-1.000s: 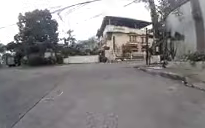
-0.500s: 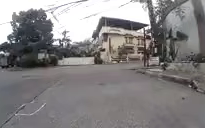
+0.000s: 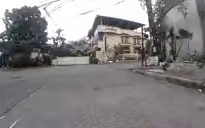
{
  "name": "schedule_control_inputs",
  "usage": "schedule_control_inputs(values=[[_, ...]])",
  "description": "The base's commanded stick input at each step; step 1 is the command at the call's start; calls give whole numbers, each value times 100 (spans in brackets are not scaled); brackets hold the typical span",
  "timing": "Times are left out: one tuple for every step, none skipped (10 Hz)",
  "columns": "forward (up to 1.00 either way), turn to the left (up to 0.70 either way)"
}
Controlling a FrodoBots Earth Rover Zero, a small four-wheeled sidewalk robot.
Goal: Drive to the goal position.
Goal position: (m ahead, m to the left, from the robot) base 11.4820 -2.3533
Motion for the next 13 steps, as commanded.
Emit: schedule_control_inputs(values=[[100, -17], [100, -17], [100, -17], [100, -17], [100, -17], [100, -17], [100, -17], [100, -17], [100, -17], [100, -17], [100, 10], [100, 23], [100, 23]])
